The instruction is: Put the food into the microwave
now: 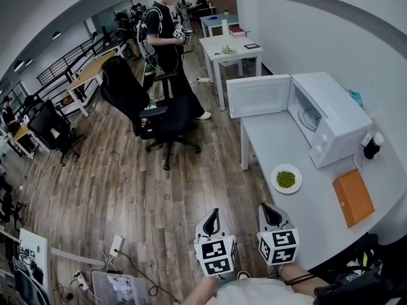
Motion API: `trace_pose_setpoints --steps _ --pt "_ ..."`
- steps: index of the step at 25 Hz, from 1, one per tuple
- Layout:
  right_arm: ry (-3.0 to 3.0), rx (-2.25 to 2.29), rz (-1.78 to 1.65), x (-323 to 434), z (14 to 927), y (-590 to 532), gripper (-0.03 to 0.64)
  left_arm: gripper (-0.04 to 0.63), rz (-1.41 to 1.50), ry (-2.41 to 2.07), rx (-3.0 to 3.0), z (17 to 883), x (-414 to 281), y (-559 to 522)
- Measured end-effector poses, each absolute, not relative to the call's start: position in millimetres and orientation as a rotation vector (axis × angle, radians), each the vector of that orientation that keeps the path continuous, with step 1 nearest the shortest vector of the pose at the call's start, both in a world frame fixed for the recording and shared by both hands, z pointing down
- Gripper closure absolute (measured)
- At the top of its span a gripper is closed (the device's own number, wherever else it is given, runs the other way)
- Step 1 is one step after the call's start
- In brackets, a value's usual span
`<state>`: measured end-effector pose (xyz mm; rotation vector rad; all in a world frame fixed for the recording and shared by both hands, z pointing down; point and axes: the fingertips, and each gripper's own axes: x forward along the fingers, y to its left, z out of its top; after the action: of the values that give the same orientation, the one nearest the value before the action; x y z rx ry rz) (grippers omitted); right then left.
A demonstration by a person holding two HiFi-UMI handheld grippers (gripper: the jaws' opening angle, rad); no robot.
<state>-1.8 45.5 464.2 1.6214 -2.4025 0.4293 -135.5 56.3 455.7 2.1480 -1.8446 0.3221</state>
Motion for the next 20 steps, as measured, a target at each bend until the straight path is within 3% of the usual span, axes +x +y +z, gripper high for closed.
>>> trace_pose_setpoints --steps 20 --pt "-2.343 1.719 0.413 -41.4 453.5 -83.7 0.6 0.597 0.316 -1.754 2.23 449.6 -173.4 -83.1"
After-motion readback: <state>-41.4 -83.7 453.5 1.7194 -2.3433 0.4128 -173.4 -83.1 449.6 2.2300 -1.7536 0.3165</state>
